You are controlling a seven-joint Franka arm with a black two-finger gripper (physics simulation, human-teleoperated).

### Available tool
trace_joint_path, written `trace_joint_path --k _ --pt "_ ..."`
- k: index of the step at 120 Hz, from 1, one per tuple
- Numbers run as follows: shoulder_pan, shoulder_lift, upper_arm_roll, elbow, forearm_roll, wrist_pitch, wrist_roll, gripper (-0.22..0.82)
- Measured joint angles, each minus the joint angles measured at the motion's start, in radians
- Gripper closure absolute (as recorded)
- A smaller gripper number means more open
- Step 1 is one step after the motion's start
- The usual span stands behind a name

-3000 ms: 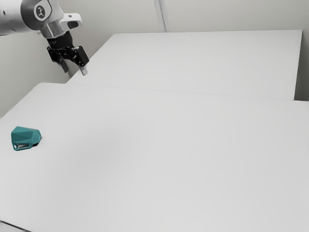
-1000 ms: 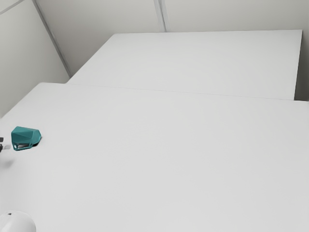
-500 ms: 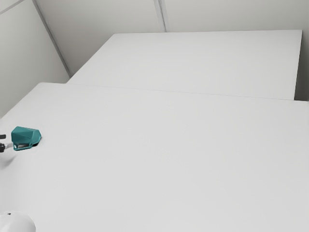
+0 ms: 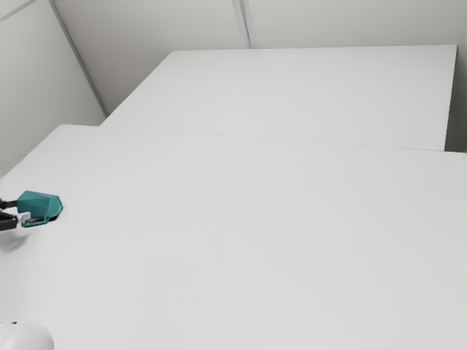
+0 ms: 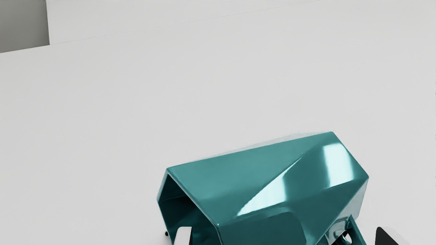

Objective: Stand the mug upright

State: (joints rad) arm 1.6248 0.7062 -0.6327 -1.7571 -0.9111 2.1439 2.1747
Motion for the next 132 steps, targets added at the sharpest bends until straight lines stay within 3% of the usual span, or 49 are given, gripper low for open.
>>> trace_joint_path --k 97,132 --pt "-0.011 0.06 0.01 0.03 -0.067 -0.029 0.048 0.03" --pt "-0.032 0.063 0.004 0.023 -0.094 -0.043 0.054 0.19"
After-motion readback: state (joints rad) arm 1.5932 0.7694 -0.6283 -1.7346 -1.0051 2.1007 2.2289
